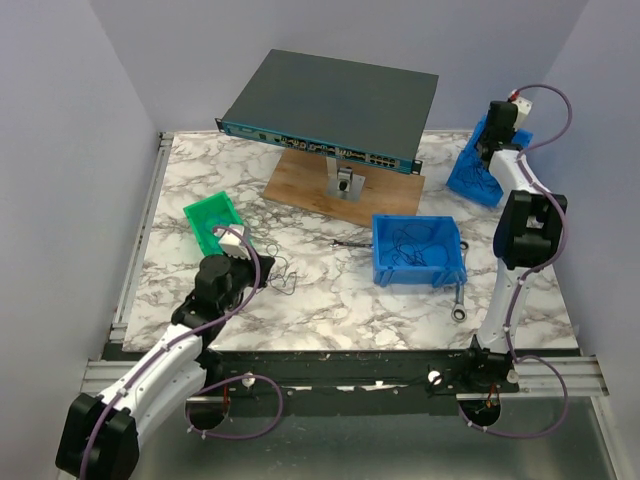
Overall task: Untangle the cables
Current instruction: Place the cable in the bin.
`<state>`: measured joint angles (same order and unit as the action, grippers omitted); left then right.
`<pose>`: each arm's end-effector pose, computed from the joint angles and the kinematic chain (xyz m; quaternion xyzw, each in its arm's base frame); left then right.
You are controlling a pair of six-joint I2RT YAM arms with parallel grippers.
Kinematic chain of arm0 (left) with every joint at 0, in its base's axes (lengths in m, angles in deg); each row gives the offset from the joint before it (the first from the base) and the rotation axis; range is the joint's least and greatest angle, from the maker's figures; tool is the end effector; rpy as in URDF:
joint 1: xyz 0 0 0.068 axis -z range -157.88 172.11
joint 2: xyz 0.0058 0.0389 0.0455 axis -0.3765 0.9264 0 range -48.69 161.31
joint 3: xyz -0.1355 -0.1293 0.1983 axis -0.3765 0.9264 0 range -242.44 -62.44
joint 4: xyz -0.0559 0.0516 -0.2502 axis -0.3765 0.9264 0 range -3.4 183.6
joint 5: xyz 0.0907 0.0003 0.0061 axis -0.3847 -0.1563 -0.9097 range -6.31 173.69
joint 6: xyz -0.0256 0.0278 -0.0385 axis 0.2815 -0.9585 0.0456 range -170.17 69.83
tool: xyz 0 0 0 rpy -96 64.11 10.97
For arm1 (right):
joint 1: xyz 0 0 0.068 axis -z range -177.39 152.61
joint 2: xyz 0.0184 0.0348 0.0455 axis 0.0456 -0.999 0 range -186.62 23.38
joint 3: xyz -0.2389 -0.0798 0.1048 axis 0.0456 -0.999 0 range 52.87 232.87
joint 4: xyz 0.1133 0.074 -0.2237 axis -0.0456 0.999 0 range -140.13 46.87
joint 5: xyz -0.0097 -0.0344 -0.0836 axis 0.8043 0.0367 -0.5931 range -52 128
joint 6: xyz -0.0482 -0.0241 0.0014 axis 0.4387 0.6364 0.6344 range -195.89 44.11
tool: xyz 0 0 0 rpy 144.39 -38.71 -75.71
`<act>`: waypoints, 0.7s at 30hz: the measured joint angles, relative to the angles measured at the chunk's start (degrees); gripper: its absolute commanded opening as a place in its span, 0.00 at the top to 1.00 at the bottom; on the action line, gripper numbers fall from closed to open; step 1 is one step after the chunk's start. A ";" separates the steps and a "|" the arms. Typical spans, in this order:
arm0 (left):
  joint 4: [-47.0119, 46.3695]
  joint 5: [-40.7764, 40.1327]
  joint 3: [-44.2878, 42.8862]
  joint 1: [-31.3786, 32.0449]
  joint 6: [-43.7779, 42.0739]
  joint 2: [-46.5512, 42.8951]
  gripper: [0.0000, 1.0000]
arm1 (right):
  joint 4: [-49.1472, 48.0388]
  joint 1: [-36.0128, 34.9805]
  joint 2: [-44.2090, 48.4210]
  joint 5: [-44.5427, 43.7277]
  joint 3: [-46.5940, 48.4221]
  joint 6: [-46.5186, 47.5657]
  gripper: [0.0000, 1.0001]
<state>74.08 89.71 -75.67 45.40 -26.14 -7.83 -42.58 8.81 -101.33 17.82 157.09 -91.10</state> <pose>0.1556 -0.0710 0.1972 0.0268 0.7931 -0.2818 0.5394 0.5113 -0.0679 0.2505 0.2454 0.8126 -0.1100 0.5171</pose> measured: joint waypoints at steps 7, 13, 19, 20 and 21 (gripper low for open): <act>-0.11 0.92 -0.28 0.00 -0.07 4.61 1.00 | 2.34 0.52 -3.58 -3.02 0.15 -2.89 0.83; 2.38 1.22 -4.61 0.00 -0.31 10.75 1.00 | 10.86 0.48 -6.34 -0.72 8.52 -3.41 0.57; 8.68 -0.57 -10.99 0.09 0.26 14.88 0.90 | 13.90 0.50 2.19 3.52 5.31 -3.15 0.00; 10.64 -1.51 -12.24 0.11 0.70 15.54 0.89 | 13.86 0.50 4.85 4.66 2.75 -3.21 0.00; 11.93 -1.95 -12.94 0.17 0.92 15.89 0.88 | 13.77 0.50 7.67 6.05 -0.02 -3.06 0.00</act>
<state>86.02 87.77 -88.61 45.58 -25.22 8.06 -28.81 9.31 -93.65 23.87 157.07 -94.16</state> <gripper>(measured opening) 0.085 0.960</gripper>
